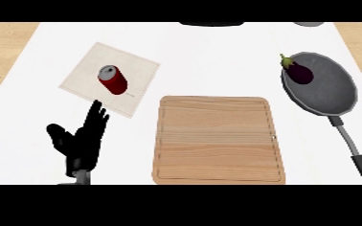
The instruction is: Pick the eggplant from the cutting board and place it in the pan
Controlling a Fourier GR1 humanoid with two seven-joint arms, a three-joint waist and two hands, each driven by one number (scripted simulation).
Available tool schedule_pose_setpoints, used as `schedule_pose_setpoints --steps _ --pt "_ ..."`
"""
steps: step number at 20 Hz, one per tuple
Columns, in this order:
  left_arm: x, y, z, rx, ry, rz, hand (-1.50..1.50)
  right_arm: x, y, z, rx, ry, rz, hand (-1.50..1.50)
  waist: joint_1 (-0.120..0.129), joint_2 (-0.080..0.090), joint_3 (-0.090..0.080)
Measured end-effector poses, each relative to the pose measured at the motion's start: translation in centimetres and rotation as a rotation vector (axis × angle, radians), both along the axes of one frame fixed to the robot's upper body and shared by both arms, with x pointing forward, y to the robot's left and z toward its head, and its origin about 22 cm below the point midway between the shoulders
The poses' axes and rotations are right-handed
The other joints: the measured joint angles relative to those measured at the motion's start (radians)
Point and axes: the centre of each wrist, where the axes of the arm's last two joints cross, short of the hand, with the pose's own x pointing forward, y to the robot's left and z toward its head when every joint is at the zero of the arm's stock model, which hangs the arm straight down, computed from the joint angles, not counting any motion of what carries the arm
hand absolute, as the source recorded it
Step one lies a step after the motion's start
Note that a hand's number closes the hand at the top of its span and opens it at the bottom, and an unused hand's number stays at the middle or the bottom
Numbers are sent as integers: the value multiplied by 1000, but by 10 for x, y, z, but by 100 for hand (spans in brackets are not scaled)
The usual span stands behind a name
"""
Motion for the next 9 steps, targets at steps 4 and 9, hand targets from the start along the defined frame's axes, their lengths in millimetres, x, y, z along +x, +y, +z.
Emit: schedule_pose_setpoints --steps 4,9 --pt "-8 3 1 4 10 4 0 -15 -7 -10 -7 21 -9 -150 -5 -4 -2" --pt "-3 11 4 1 18 13 0 -34 -18 -16 -27 45 -29 -150 -14 -7 -3"
